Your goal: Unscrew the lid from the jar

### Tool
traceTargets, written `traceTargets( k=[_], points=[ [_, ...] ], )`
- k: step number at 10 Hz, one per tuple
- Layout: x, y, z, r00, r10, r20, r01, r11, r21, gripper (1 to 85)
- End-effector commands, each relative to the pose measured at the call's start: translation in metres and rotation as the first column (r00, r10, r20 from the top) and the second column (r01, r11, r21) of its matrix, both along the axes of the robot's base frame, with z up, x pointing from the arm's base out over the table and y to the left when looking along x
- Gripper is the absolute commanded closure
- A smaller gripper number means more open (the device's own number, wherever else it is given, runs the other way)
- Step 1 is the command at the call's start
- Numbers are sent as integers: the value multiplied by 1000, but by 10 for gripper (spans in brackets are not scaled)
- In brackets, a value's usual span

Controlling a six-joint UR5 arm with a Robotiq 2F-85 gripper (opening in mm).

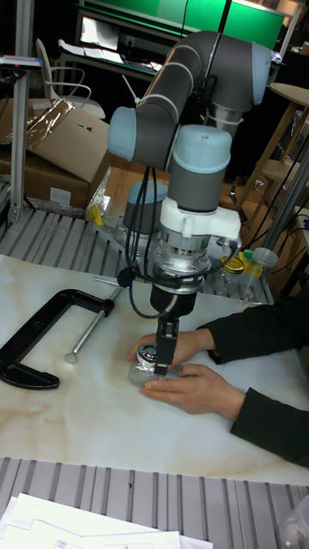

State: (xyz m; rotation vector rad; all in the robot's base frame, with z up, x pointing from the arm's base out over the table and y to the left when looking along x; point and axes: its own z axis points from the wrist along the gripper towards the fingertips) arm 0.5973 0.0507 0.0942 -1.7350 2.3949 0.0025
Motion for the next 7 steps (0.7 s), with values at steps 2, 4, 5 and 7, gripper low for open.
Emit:
traceTargets(
  k=[2,4,5,7],
  points=[
    [9,6,-2,855,-512,-82,518,847,117,123],
    [2,-4,-6,796,-597,-97,604,794,73,123],
    [1,-12,-8,773,-630,-77,634,772,45,130],
    [-10,-14,-10,712,-694,-104,699,715,9,143]
  ],
)
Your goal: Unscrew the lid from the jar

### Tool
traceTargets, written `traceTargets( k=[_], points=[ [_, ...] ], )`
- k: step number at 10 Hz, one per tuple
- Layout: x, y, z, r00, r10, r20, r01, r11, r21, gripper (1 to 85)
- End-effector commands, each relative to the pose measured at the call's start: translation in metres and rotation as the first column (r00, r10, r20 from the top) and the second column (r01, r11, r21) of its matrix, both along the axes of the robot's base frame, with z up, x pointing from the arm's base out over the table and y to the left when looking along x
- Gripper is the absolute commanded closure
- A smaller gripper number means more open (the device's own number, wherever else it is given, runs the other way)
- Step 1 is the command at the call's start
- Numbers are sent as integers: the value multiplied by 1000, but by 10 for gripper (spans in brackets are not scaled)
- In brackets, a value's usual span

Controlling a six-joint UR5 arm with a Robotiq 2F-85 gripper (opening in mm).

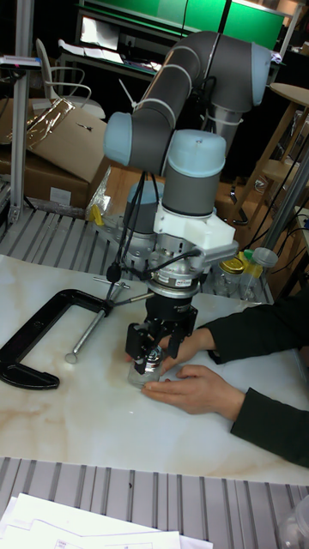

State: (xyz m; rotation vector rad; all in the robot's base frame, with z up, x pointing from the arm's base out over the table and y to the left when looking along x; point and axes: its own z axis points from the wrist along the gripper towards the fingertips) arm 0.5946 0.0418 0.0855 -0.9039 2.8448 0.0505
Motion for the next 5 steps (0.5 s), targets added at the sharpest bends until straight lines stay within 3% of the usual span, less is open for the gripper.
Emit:
traceTargets(
  k=[1,5],
  points=[
    [-14,-5,-1,987,-154,-52,154,988,-13,147],
    [-21,7,-5,977,-205,-62,205,979,-5,163]
  ],
)
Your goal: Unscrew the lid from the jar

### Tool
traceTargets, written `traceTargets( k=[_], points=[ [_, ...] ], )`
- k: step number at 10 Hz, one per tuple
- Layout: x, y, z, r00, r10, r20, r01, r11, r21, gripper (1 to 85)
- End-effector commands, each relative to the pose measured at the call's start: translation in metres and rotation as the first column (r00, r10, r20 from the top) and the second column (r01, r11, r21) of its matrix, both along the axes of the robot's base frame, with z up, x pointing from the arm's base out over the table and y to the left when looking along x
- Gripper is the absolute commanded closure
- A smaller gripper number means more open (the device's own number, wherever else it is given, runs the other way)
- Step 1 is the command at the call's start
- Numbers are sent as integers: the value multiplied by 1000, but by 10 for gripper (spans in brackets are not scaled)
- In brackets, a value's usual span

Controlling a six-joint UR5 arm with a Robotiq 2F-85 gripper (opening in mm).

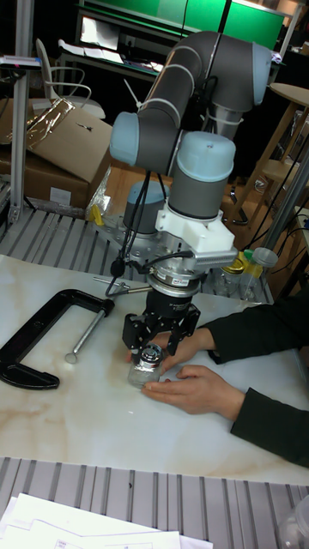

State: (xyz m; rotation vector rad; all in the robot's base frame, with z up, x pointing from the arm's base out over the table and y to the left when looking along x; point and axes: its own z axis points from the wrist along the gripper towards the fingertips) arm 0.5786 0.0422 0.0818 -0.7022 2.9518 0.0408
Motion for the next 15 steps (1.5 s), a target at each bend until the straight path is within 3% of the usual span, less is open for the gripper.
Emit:
traceTargets(
  k=[1,5,15],
  points=[
    [-6,8,-2,998,-62,-12,62,998,13,170],
    [-13,0,-10,999,-46,-15,45,999,-10,180],
    [-11,-1,-15,1000,-30,-8,30,1000,-7,223]
  ],
)
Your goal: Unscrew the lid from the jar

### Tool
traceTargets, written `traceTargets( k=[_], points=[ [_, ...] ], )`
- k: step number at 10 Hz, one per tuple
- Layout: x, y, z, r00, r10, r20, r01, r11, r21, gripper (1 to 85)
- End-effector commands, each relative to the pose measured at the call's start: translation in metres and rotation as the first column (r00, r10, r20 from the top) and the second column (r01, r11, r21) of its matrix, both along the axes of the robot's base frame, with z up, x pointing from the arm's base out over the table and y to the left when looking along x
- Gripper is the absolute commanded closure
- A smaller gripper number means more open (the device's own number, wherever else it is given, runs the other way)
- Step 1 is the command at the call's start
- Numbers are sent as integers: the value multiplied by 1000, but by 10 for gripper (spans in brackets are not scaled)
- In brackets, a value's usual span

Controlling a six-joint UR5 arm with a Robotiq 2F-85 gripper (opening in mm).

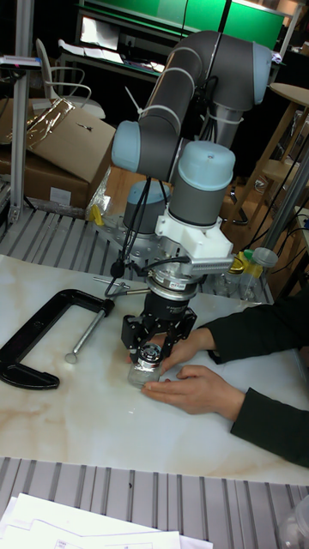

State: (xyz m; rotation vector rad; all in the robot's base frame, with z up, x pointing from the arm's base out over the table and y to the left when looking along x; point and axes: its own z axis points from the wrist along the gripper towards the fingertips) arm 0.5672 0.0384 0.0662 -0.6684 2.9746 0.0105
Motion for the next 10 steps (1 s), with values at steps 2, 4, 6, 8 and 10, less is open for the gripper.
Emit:
traceTargets(
  k=[2,4,6,8,10],
  points=[
    [1,3,1,1000,-3,2,3,1000,16,253],
    [2,3,1,1000,0,7,0,1000,16,267],
    [2,4,1,1000,0,8,0,1000,20,297],
    [3,8,1,1000,-5,11,5,999,38,440],
    [4,9,2,1000,-1,16,0,999,40,557]
  ],
)
